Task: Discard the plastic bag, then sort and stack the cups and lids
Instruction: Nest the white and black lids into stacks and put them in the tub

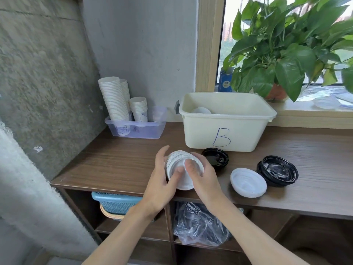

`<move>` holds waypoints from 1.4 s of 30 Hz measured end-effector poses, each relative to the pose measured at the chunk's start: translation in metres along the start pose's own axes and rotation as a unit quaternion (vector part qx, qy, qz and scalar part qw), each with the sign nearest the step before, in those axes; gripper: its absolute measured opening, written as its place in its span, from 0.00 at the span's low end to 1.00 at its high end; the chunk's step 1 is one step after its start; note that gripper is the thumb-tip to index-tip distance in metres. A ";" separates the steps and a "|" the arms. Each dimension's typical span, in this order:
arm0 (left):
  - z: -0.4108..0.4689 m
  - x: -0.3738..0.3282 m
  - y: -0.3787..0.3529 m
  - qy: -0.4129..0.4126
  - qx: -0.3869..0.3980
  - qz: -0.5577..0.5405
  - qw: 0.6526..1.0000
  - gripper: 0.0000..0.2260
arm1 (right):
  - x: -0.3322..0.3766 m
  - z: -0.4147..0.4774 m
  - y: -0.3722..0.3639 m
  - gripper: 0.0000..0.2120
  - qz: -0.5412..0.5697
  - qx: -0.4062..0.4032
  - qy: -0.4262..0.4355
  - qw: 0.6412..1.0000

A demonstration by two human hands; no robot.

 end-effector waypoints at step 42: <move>0.013 0.016 0.006 0.008 -0.021 -0.081 0.996 0.25 | -0.004 0.012 -0.017 0.23 -0.046 0.063 0.071 0.994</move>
Point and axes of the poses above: each hand's wrist, its own z-axis towards the middle knuckle, its own y-axis out of the back of the hand, x = y × z, the point moved 9 cm from there along z, towards the middle knuckle, and after that the axes turned 1 degree about y, right-handed, at the moved point
